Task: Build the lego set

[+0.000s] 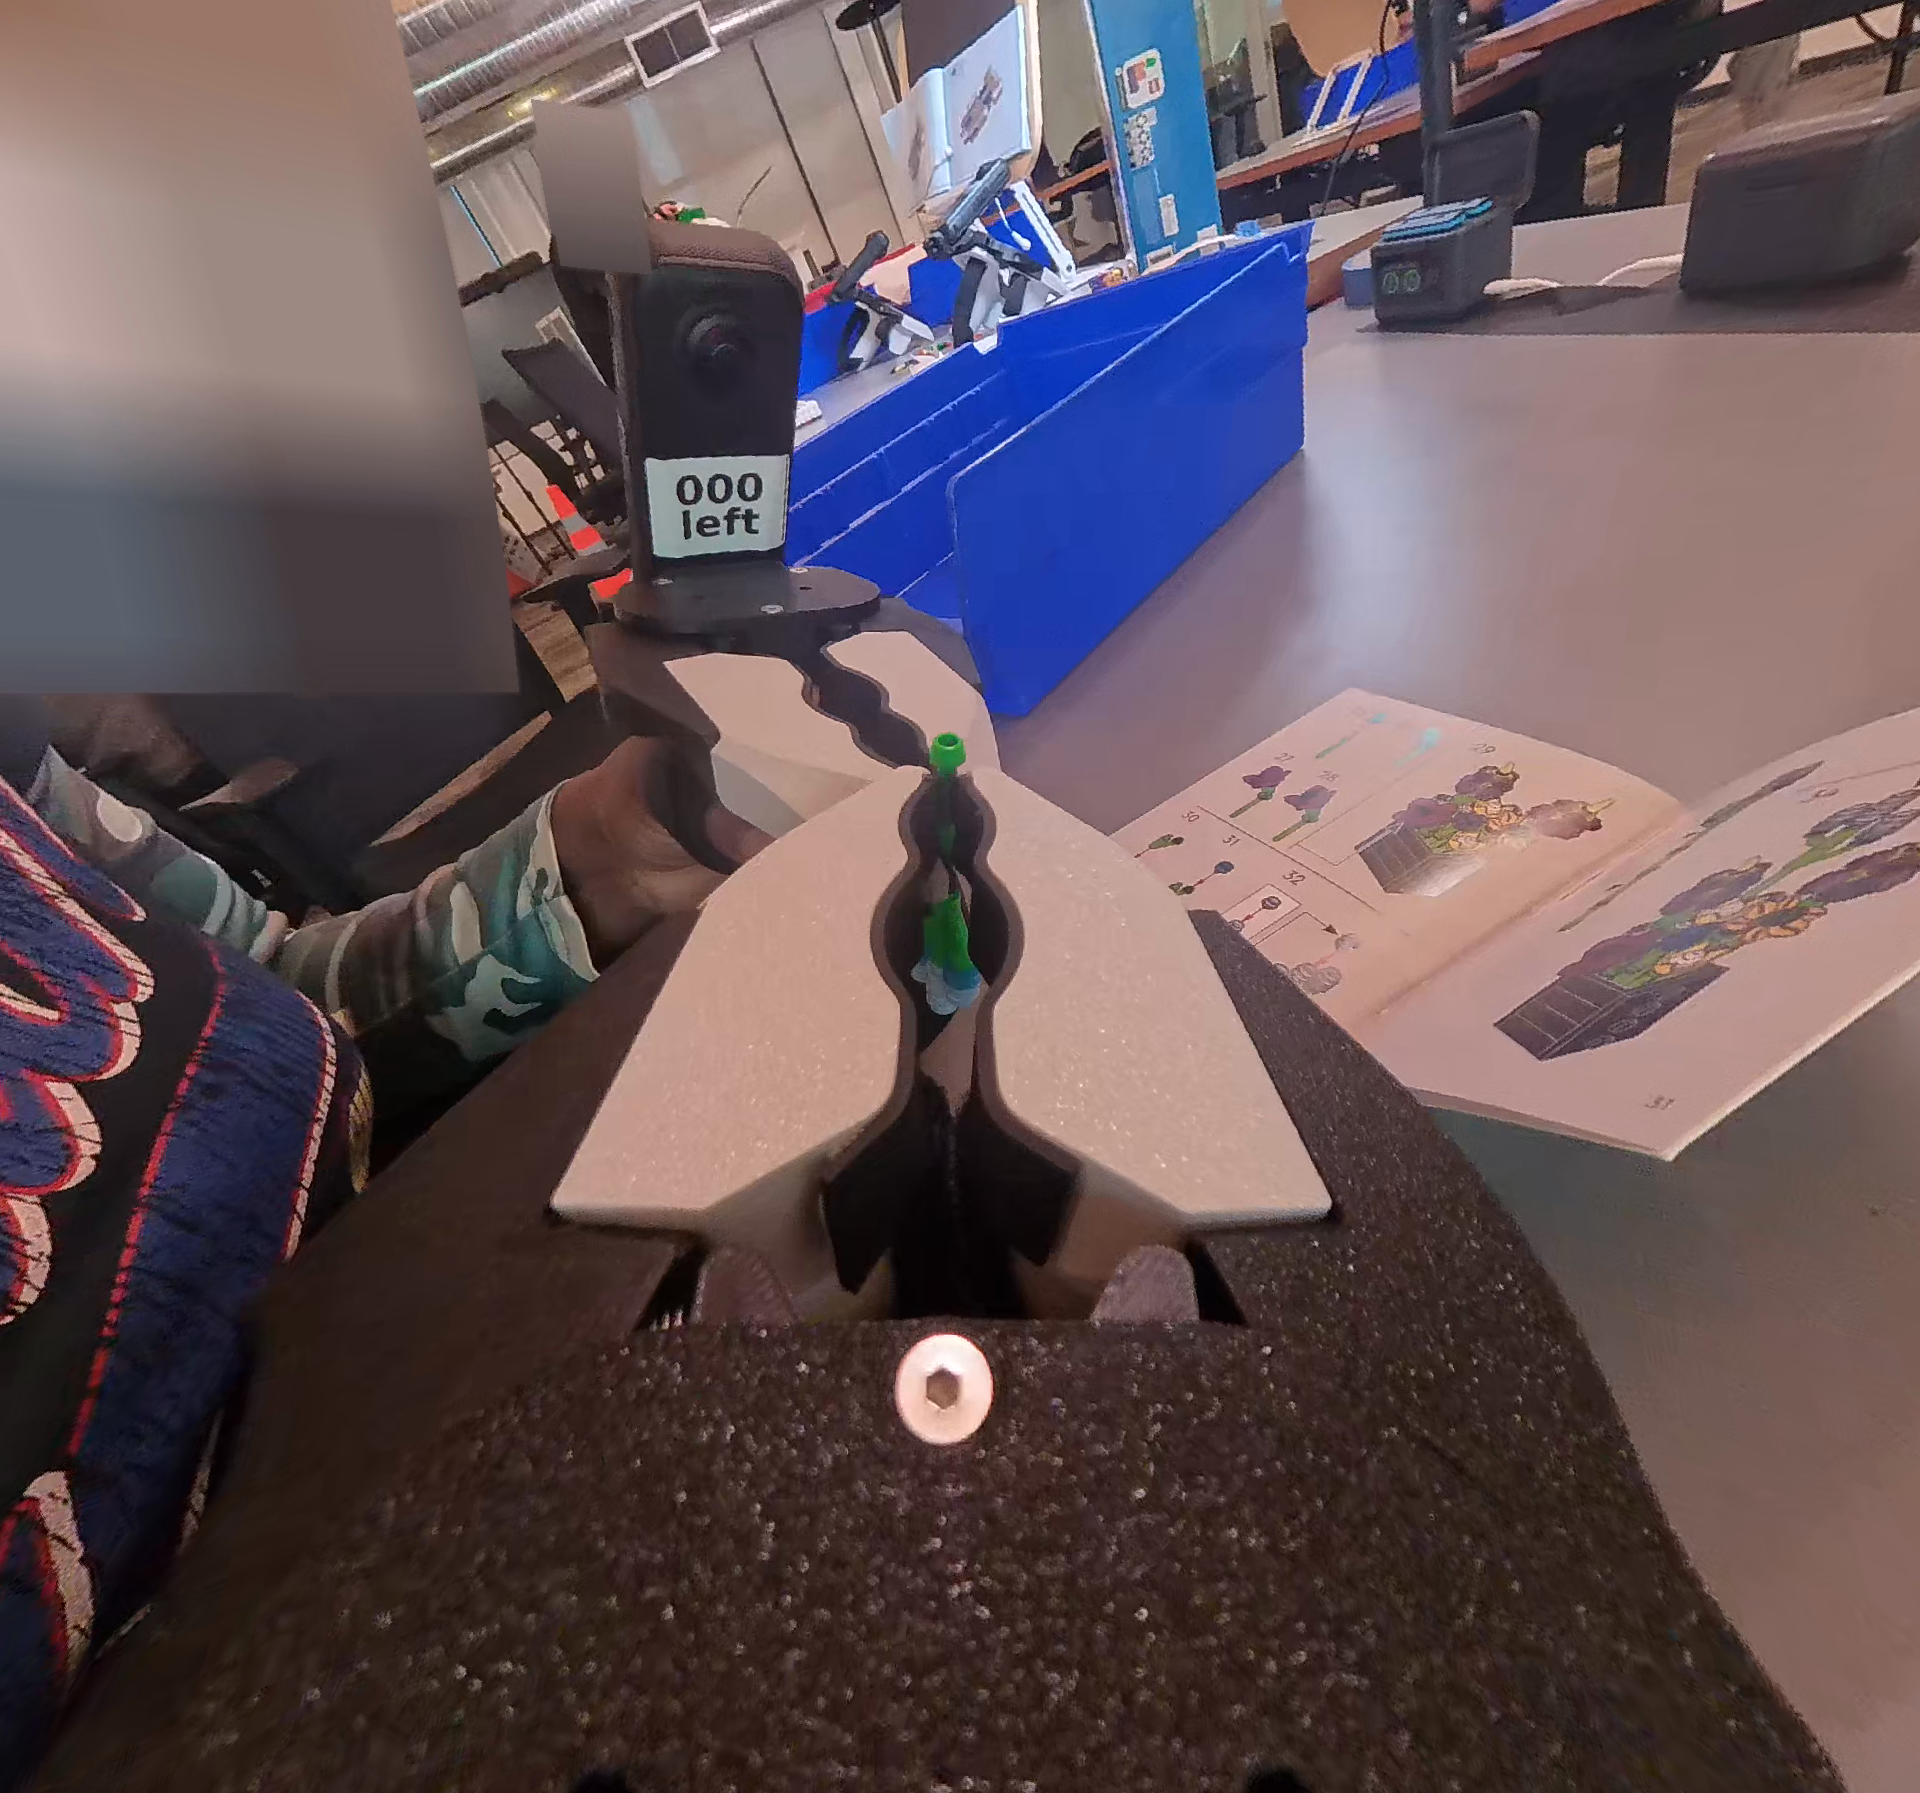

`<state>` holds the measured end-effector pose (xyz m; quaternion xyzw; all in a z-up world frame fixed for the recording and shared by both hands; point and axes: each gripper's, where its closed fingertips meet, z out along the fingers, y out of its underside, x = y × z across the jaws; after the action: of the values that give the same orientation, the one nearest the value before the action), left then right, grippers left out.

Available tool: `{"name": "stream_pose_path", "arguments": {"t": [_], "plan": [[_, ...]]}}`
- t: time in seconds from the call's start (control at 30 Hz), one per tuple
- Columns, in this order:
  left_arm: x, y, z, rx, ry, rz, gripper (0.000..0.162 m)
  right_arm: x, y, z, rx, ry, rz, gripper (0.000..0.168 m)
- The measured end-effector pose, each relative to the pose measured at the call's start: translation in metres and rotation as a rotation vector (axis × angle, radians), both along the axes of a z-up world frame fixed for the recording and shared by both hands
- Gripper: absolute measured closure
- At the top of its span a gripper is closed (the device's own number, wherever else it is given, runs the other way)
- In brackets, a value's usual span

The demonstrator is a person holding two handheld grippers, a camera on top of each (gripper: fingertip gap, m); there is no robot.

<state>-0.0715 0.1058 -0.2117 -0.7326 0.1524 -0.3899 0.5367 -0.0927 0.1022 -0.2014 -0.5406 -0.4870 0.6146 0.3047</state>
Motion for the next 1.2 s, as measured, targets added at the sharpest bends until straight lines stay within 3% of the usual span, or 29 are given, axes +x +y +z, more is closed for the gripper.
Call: {"name": "stream_pose_path", "arguments": {"t": [0.3,0.4,0.6,1.2], "plan": [[0.001,0.001,0.001,-0.004,-0.012,-0.008,0.161,0.002,0.003,0.004,-0.051,0.051,-0.009,0.165],[0.001,0.001,0.001,-0.007,-0.013,-0.01,0.161,0.006,0.012,0.021,-0.153,0.176,-0.029,0.154],[0.001,0.0,0.002,-0.007,-0.029,-0.014,0.161,-0.002,0.003,0.007,-0.056,0.098,0.006,0.165],[0.0,0.001,-0.002,-0.017,-0.008,-0.002,0.162,-0.001,0.001,-0.001,-0.023,0.065,-0.044,0.165]]}}
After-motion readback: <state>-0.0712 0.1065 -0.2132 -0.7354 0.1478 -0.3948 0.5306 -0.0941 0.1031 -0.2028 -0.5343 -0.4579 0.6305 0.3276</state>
